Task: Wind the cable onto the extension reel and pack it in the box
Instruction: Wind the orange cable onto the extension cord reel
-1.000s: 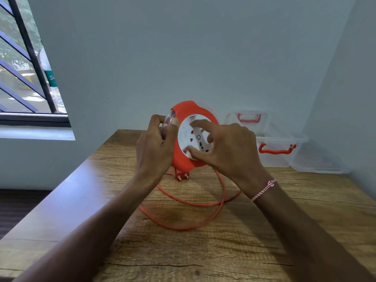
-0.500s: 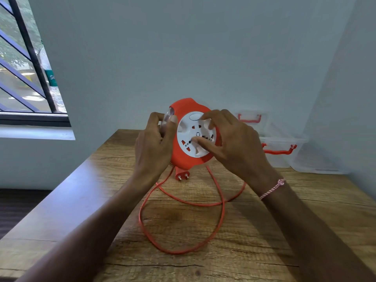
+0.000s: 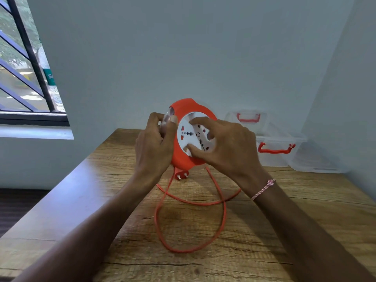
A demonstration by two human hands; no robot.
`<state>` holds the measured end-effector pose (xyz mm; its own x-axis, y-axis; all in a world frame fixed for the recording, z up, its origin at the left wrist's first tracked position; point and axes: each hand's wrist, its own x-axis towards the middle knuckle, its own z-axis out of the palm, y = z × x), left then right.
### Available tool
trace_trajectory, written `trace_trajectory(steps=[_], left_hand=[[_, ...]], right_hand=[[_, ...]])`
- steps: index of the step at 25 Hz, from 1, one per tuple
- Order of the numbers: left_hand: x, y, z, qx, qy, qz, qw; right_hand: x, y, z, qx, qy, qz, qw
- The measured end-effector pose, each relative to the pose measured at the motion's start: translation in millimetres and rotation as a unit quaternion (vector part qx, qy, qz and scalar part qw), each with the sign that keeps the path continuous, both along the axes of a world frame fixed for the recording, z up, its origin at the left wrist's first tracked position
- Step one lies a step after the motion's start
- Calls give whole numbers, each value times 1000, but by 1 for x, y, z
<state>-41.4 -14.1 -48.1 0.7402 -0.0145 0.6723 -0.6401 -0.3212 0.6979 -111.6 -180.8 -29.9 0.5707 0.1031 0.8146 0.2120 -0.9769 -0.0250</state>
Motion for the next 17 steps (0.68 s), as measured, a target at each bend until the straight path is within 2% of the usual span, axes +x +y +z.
trace_trajectory(steps=[2,3,4,5,7,9,12,14,17], left_hand=[[-3,-3,-1,9,-16,10,1000],[-4,-4,-1,11,-18,11,1000],[-4,-4,-1,12,-16,8,1000],[-3,-4,-1,11,-8,5,1000],[-1,-3,-1,7,7,3,1000],[0,-1,0,3,14,7,1000],[2,2,2,-19,33,1,999],[3,3,2,-22,40,-4,999],[2,3,1,-8,29,0,1000]], right_hand=[[5,14,-2,170,33,-18,985],[9,18,-1,262,59,-19,963],[11,19,-1,330,79,-17,941],[12,17,0,352,85,-13,932],[8,9,1,270,53,-8,961],[2,-3,5,104,13,11,994],[2,-19,7,-101,60,35,992],[3,-22,7,-161,71,30,984],[2,-20,7,-185,28,19,982]])
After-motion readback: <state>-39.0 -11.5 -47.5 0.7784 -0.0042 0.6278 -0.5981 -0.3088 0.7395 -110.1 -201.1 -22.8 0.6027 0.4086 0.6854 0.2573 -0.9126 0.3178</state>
